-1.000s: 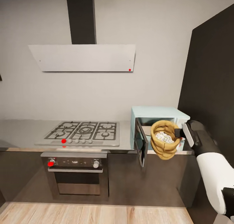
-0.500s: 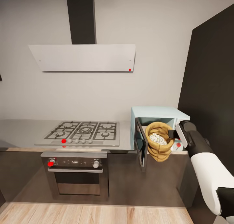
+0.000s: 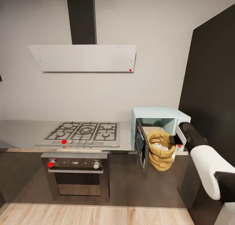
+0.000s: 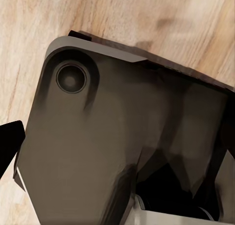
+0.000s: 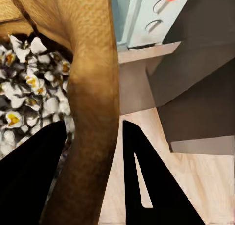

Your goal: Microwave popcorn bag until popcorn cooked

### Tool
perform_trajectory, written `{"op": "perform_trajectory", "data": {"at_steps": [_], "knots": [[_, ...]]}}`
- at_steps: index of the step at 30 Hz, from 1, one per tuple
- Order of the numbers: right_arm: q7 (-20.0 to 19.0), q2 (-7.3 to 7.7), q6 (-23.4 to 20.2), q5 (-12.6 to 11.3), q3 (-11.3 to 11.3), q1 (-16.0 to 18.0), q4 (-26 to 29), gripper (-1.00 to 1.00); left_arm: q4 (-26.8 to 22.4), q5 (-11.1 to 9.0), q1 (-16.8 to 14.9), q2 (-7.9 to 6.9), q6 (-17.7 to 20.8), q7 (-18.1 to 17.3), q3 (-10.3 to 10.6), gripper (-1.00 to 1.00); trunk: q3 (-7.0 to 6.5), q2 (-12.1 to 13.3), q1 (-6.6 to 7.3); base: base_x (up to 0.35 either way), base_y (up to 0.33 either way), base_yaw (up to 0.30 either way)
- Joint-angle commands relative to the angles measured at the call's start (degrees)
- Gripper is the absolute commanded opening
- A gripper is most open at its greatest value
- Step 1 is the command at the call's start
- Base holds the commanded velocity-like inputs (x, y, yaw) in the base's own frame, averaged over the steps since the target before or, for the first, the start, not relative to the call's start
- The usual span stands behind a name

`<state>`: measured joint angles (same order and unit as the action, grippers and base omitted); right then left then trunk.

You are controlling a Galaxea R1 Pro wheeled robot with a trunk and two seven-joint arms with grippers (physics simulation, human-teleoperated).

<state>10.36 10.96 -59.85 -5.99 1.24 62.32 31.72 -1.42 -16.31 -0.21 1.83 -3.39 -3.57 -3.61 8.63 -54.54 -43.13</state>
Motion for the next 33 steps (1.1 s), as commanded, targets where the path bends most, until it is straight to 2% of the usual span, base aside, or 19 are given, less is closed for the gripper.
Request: {"op": "perform_trajectory", "data": {"at_steps": [1,8,21,33], "knots": [[0.53,-0.01,-0.15,-0.66,0.07,0.68,-0.54,-1.00,0.02,-0.22,-0.04,0.01,-0.13,-0.27,-0.34,1.00,0.08,-0.06,-0.01,0.000,0.000,0.000],[0.46,0.32,-0.15,-0.56,0.07,4.72,-1.57,-1.00,0.02,-0.22,-0.04,0.00,-0.13,-0.23,-0.34,1.00,0.08,-0.06,-0.01,0.000,0.000,0.000],[0.71,-0.02,-0.15,0.11,-0.01,4.92,-1.52,-1.00,0.02,-0.24,-0.03,0.01,-0.13,-0.21,-0.43,1.00,0.08,-0.06,-0.01,0.009,0.000,0.000],[0.71,0.53,-0.15,0.19,-0.10,4.92,-0.88,-1.00,0.02,-0.22,-0.03,-0.08,-0.13,-0.23,-0.43,1.00,0.08,-0.06,-0.01,0.268,0.000,0.000]]}}
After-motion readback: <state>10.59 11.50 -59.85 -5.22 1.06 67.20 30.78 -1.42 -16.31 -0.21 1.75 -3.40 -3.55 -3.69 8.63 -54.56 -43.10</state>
